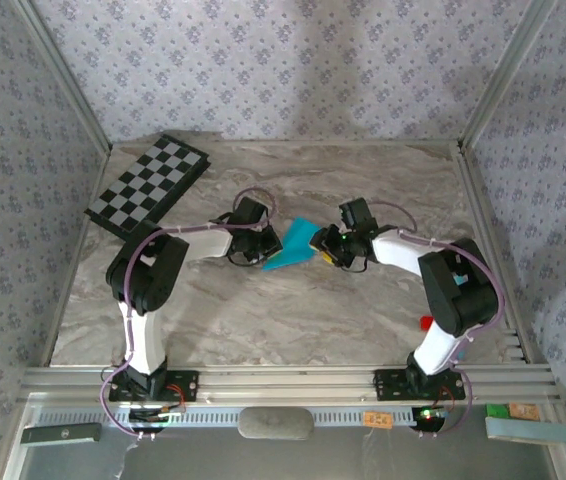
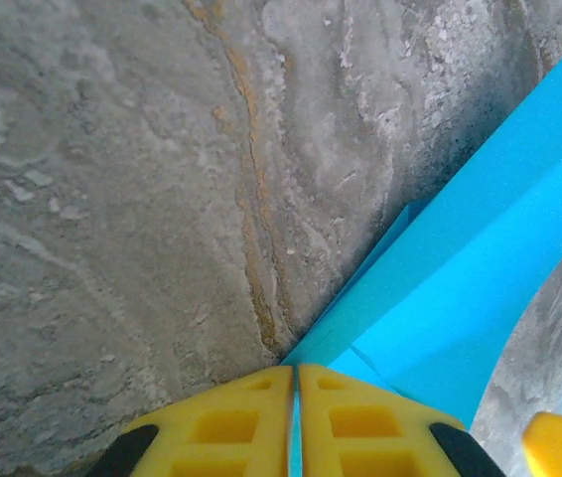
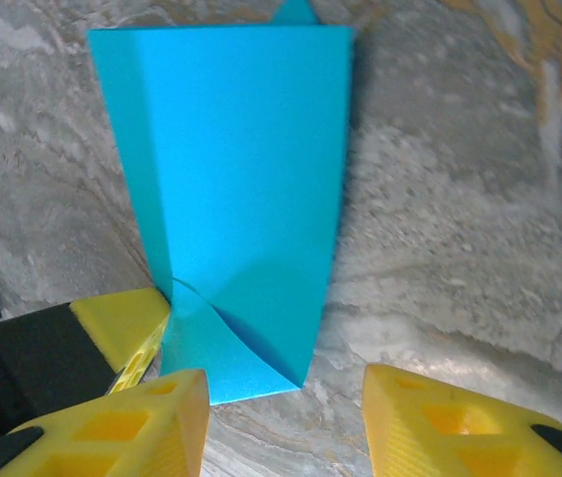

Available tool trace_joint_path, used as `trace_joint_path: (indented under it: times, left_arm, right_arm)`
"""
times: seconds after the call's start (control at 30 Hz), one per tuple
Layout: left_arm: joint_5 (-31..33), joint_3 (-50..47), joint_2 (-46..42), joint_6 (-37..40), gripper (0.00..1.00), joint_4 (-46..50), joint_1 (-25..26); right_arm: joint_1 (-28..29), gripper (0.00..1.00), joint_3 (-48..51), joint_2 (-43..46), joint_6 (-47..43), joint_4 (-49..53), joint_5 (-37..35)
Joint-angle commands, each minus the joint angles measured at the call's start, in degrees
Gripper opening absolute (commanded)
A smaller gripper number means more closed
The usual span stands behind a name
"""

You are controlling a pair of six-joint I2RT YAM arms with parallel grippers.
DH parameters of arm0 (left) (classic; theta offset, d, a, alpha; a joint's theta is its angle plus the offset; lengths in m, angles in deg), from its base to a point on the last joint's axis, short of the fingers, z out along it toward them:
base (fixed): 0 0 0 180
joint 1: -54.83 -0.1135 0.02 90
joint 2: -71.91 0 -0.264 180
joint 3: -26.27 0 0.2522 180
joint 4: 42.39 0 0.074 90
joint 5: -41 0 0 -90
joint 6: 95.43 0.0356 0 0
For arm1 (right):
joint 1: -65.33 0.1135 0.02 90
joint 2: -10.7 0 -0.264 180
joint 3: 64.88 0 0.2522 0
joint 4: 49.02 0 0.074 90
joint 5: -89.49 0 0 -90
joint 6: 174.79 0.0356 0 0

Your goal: Fold a paper plane with a square sheet of paper (pick it up from the middle)

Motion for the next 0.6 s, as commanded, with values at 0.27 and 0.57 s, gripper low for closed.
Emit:
trace_joint_path:
  times: [0.27, 0.57]
  left_arm:
    - [-0.2, -1.3, 0.1, -2.8, 0.10, 2.9, 0.4]
    - [-0.4, -1.3, 0.3, -2.7, 0.10, 3.1, 0.3]
  right_arm:
    - [1.8, 0.46, -0.5, -3.4, 8.2, -5.2, 0.9]
    - [2.4, 0.41, -1.6, -6.2, 8.5, -6.8, 2.7]
